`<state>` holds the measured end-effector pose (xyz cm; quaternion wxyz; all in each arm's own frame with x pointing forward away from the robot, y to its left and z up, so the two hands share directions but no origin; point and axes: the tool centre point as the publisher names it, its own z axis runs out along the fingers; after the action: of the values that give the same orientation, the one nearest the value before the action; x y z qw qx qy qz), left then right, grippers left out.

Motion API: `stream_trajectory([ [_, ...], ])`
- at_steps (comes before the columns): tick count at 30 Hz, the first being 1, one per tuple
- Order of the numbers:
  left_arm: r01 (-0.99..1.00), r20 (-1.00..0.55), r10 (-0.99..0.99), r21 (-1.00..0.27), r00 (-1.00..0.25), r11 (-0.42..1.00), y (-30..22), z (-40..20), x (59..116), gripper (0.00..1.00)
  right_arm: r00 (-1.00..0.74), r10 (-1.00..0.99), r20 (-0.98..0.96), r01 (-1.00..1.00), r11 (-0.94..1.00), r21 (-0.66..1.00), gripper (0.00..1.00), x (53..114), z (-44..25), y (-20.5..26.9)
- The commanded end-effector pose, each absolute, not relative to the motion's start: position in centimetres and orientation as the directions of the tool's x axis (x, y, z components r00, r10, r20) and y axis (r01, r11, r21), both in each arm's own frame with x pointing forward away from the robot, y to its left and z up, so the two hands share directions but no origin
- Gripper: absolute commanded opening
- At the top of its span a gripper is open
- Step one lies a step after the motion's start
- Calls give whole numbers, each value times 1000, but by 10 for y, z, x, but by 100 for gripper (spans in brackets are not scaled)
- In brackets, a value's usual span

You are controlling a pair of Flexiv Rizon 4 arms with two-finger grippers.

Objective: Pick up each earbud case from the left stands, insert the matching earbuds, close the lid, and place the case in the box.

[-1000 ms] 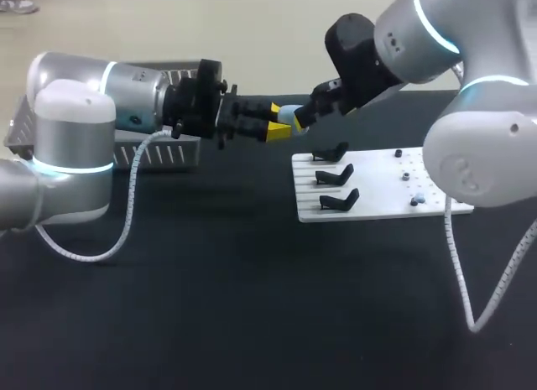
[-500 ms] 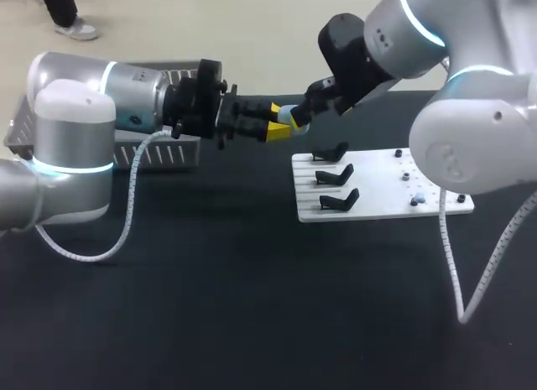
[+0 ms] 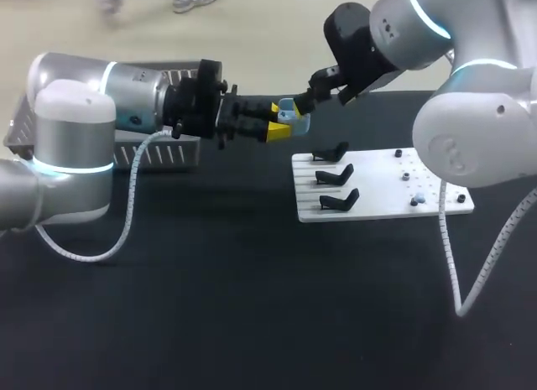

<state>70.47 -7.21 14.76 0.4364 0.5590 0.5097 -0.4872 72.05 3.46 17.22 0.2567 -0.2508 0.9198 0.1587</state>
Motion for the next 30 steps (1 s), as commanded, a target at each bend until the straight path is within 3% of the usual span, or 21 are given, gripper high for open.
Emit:
stream_trajectory([
  [1,996,-990,142,-5,9,-94,-72,147,703,0,-717,-356,-599,-522,844,124,100,709,182,24],
  [11,996,-990,142,-5,9,-94,-72,147,703,0,-705,-374,-603,-408,909,-87,100,702,189,-36],
  [26,996,-990,142,-5,9,-94,-72,147,703,0,-892,-288,-349,-317,948,28,100,720,144,-137],
  [30,996,-990,142,-5,9,-94,-72,147,703,0,-903,-325,-281,-329,944,-37,100,726,129,-151],
])
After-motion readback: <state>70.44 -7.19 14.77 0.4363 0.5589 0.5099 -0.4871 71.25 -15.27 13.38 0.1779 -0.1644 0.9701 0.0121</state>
